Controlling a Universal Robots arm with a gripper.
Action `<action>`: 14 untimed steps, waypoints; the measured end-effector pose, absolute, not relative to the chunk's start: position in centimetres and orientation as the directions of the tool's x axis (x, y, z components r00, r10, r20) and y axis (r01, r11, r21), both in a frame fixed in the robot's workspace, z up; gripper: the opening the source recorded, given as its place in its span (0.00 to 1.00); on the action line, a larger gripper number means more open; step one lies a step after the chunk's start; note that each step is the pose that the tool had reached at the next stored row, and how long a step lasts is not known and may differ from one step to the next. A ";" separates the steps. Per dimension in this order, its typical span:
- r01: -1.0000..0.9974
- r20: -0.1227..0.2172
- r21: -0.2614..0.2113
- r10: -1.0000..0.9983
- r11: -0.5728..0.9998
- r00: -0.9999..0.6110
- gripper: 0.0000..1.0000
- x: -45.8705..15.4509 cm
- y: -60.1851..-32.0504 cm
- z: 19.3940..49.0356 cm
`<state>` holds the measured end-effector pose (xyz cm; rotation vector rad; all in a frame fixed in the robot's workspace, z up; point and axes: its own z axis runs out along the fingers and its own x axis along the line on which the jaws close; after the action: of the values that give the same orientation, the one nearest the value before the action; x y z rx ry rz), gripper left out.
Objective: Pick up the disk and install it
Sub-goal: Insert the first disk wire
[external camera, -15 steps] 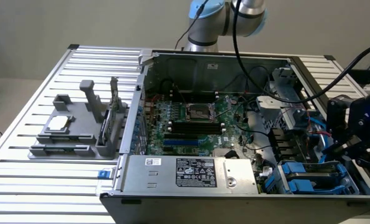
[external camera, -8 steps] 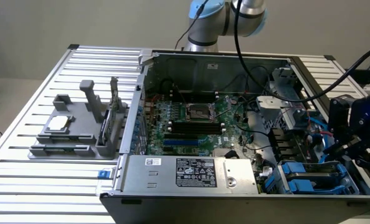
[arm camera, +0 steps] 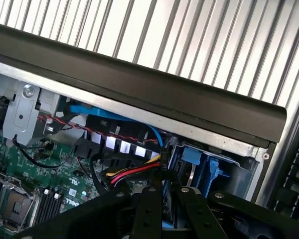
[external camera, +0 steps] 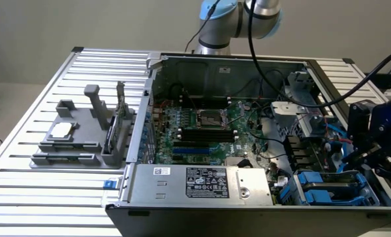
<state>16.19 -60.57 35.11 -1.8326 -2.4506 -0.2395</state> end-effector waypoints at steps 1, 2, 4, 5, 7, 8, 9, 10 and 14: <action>0.959 0.152 0.078 0.948 0.271 -0.280 0.16 16.2 -60.6 35.1; 0.961 0.153 0.073 0.949 0.266 -0.274 0.16 16.2 -60.6 35.1; 0.964 0.160 0.049 0.951 0.261 -0.265 0.16 16.2 -60.6 35.1; 0.966 0.165 0.030 0.951 0.259 -0.260 0.16 16.2 -60.6 35.1; 0.967 0.174 -0.004 0.953 0.254 -0.250 0.16 16.2 -60.6 35.1; 0.968 0.178 -0.020 0.953 0.251 -0.244 0.16 16.2 -60.6 35.1; 0.968 0.182 -0.034 0.954 0.247 -0.237 0.16 16.2 -60.6 35.1; 0.969 0.185 -0.048 0.956 0.242 -0.229 0.16 16.2 -60.6 35.1; 0.973 0.182 -0.077 0.963 0.218 -0.201 0.16 16.2 -60.6 35.1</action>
<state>16.18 -60.57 35.11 -1.8521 -2.2952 -0.0807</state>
